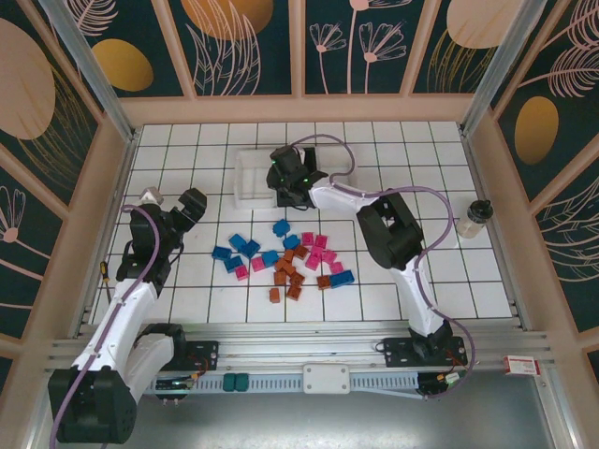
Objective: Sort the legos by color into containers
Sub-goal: Move the container to the top-center of the table.
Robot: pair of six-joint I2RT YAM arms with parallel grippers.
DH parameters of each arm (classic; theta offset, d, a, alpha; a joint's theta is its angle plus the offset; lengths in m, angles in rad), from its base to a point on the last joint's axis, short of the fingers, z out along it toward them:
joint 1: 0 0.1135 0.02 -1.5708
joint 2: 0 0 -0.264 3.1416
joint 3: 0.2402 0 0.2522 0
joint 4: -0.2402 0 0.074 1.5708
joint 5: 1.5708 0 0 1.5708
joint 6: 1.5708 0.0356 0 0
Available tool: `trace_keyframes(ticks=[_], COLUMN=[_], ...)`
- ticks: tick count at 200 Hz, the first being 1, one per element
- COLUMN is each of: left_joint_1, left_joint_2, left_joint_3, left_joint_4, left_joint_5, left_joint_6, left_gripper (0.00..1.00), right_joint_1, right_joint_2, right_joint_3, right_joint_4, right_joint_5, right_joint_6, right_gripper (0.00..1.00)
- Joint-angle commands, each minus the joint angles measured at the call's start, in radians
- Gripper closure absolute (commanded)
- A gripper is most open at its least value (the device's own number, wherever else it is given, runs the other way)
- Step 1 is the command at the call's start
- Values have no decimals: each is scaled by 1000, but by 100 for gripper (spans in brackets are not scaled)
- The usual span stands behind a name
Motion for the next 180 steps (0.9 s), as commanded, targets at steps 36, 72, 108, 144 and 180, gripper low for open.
trace_keyframes(ticks=[36,72,108,144,180], left_joint_1=[-5,-11,-16,-22,-48], left_joint_2=[-20,-36,-62,-65,-87], left_joint_3=[-27,-23,-31,-25,2], left_joint_4=[-30,-68,-89,-106,-143], left_joint_5=[40,27,26,31,-6], left_joint_6=[9,25,22,29,39], left_gripper=[2,1,1,1,1], right_joint_1=[47,47,45,25,30], right_joint_2=[8,-46,-93,-157,-304], right_joint_3=[-16,-70,-103,-189,-310], right_joint_4=[-35,40,51,98,214], right_joint_5=[51,46,57,24,2], right_joint_6=[123,53,-2,-55,-140], right_gripper=[100,80,73,60,49])
